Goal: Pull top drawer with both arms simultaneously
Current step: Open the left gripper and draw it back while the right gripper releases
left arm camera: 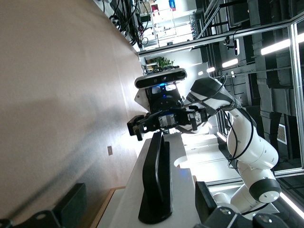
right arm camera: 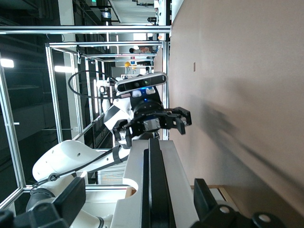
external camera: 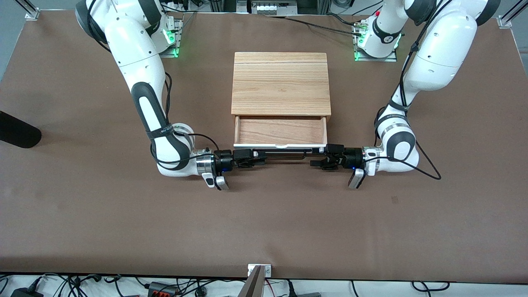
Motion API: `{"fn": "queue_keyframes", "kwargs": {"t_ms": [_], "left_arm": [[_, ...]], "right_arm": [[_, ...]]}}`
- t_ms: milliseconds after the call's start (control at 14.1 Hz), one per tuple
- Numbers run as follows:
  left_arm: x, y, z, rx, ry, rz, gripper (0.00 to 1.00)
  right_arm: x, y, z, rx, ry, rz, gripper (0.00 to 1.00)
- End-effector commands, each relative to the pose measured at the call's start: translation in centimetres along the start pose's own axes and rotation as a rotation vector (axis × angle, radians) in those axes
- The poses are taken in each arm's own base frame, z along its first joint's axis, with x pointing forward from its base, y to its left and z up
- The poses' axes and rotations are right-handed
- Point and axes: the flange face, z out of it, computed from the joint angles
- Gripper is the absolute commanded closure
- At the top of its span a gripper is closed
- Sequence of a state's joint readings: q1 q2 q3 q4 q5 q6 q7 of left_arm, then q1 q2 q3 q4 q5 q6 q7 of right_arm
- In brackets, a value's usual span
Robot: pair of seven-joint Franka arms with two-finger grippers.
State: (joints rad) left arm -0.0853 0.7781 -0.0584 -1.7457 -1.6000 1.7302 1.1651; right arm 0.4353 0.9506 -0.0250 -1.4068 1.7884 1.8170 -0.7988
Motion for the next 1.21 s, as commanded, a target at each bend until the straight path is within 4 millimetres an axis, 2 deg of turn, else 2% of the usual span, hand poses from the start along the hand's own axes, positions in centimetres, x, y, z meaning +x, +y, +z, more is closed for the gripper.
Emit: {"fn": "queue_keyframes", "kwargs": {"t_ms": [0, 213, 426, 497, 711, 853, 1066, 1137], "left_arm": [[2.3, 2.1, -2.3, 0.055, -0.047, 0.097, 0.00], [5.3, 4.2, -5.9, 0.133, -0.139, 0.096, 0.00], [8.1, 7.8, -8.3, 0.220, -0.285, 0.057, 0.00], [8.7, 9.0, -9.1, 0.240, -0.319, 0.024, 0.00], [9.1, 12.1, -12.4, 0.324, -0.465, -0.071, 0.00], [8.8, 14.3, -15.0, 0.451, -0.591, -0.110, 0.00], [8.3, 17.5, -16.3, 0.631, -0.693, -0.162, 0.00], [8.0, 18.7, -15.8, 0.694, -0.736, -0.178, 0.00]], "right_arm": [[0.4, -0.7, 0.1, 0.008, -0.009, 0.004, 0.00], [0.7, -1.6, -0.1, 0.005, -0.007, -0.008, 0.00], [2.4, -5.2, -0.7, -0.070, -0.052, 0.008, 0.00], [2.8, -6.9, -1.2, -0.112, -0.070, 0.021, 0.00], [3.4, -10.4, -3.9, -0.265, -0.121, 0.051, 0.00], [3.3, -13.7, -5.5, -0.394, -0.161, 0.050, 0.00], [3.2, -16.1, -8.9, -0.671, -0.191, 0.091, 0.00], [3.2, -16.4, -10.7, -0.738, -0.201, 0.107, 0.00]]}}
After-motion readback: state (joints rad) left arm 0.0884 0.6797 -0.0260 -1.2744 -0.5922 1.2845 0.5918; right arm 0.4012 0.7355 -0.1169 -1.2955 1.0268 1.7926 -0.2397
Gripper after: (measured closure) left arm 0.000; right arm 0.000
